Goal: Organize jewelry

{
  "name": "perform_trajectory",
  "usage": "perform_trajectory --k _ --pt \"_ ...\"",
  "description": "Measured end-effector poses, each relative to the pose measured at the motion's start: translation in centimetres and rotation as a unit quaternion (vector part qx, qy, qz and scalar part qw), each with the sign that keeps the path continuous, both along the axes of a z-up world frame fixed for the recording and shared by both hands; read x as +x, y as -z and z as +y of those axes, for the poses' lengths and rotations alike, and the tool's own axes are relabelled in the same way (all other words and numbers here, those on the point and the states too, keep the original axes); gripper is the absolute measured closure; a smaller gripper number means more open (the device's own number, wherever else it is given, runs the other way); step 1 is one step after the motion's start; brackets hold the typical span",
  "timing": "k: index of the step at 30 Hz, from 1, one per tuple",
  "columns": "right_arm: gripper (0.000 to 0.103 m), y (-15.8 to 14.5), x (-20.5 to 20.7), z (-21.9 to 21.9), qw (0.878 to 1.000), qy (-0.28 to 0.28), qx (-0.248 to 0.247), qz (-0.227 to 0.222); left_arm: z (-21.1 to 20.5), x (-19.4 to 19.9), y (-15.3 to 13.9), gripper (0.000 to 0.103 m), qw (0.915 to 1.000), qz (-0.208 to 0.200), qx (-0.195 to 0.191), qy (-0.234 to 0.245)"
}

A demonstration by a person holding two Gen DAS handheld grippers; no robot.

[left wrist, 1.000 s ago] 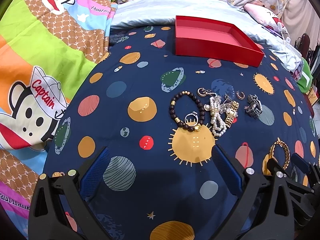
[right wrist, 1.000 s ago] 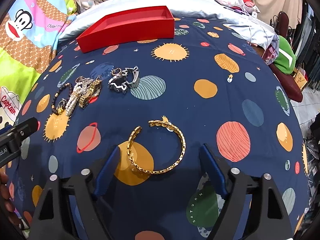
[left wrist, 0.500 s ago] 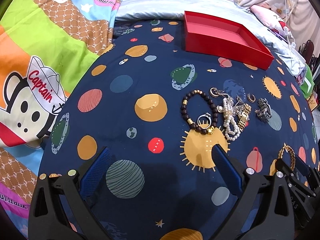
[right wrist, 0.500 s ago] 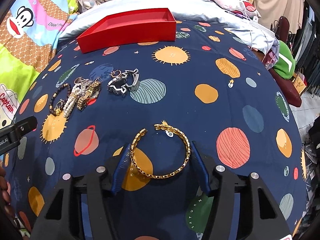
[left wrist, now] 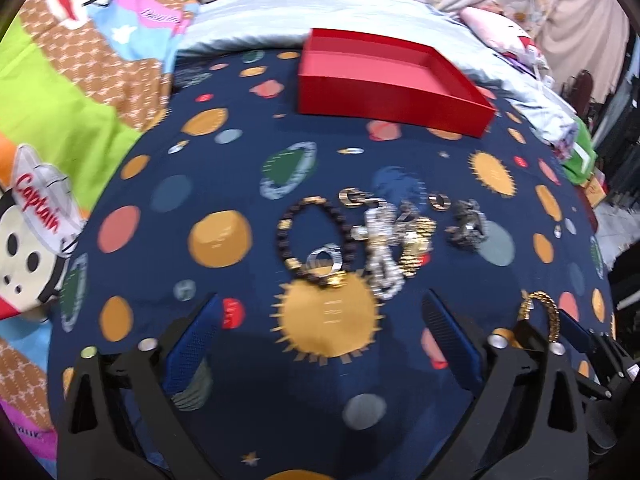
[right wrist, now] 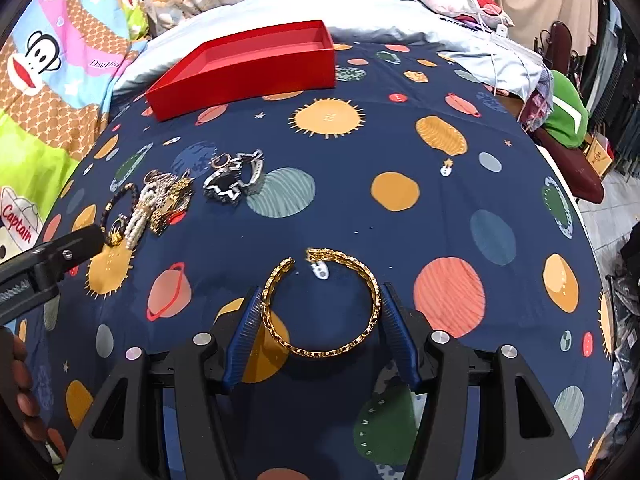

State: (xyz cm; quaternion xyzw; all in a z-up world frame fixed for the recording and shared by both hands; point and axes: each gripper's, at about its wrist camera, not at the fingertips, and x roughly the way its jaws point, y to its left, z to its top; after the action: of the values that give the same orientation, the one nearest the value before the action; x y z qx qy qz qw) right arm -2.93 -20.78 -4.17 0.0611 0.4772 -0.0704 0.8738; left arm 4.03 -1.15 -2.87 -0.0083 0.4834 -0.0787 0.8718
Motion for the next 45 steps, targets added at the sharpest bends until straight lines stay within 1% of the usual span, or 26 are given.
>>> perform_trajectory --k 2,3,5,9,12,14,16,17,19,21,25,28,34,39,45 --pt "0.045 0.0 0.0 -0.3 1.0 0.004 0.004 0.0 -0.7 0.2 0.3 0.029 0.9999 0.004 -0.007 0.012" --pt "0.045 0.0 0.0 -0.4 1.0 0.005 0.006 0.001 -1.1 0.5 0.5 0.032 0.9997 0.009 -0.011 0.018" --pt "0.045 0.1 0.1 -0.6 1.0 0.007 0.009 0.001 -1.6 0.8 1.1 0.043 0.9993 0.019 -0.019 0.026" --pt "0.045 0.2 0.2 -0.7 1.0 0.008 0.012 0.002 -2.4 1.1 1.8 0.053 0.9987 0.024 -0.021 0.039" --pt "0.045 0.3 0.3 -0.8 1.0 0.008 0.014 0.003 -2.5 1.3 2.1 0.068 0.9985 0.026 -0.025 0.043" --pt "0.045 0.3 0.3 -0.8 1.0 0.007 0.014 0.003 -2.4 1.5 2.3 0.084 0.9981 0.03 -0.031 0.044" --pt "0.045 0.3 0.4 -0.8 1.0 0.006 0.014 0.003 -2.1 1.7 2.5 0.094 0.9979 0.032 -0.037 0.042" --pt "0.045 0.3 0.5 -0.7 1.0 0.005 0.014 0.003 -1.9 1.7 2.3 0.096 0.9976 0.032 -0.044 0.043" --pt "0.045 0.2 0.5 -0.7 1.0 0.005 0.015 0.003 -1.6 1.6 1.8 0.097 0.9973 0.029 -0.053 0.043" --pt "0.045 0.1 0.5 -0.7 1.0 0.004 0.017 0.001 -1.3 1.2 0.8 0.098 0.9974 0.016 -0.055 0.045" --pt "0.045 -0.6 0.4 -0.4 1.0 -0.001 0.017 -0.007 -0.3 0.5 -1.0 0.099 0.9963 0.008 -0.071 0.047" --pt "0.045 -1.5 0.3 -0.1 1.0 -0.007 0.018 -0.016 0.4 -0.2 -2.3 0.099 0.996 -0.001 -0.078 0.045" --pt "0.045 -4.4 0.3 0.6 0.999 -0.022 0.027 -0.041 1.4 -1.2 -5.5 0.099 0.995 -0.024 -0.085 0.045" --pt "0.045 -6.7 0.8 1.1 0.997 -0.034 0.033 -0.056 1.7 -0.6 -7.8 0.099 0.9939 -0.043 -0.093 0.043" --pt "0.045 -9.3 3.0 1.3 0.995 -0.05 0.042 -0.075 1.4 1.6 -10.4 0.099 0.9919 -0.066 -0.099 0.045"
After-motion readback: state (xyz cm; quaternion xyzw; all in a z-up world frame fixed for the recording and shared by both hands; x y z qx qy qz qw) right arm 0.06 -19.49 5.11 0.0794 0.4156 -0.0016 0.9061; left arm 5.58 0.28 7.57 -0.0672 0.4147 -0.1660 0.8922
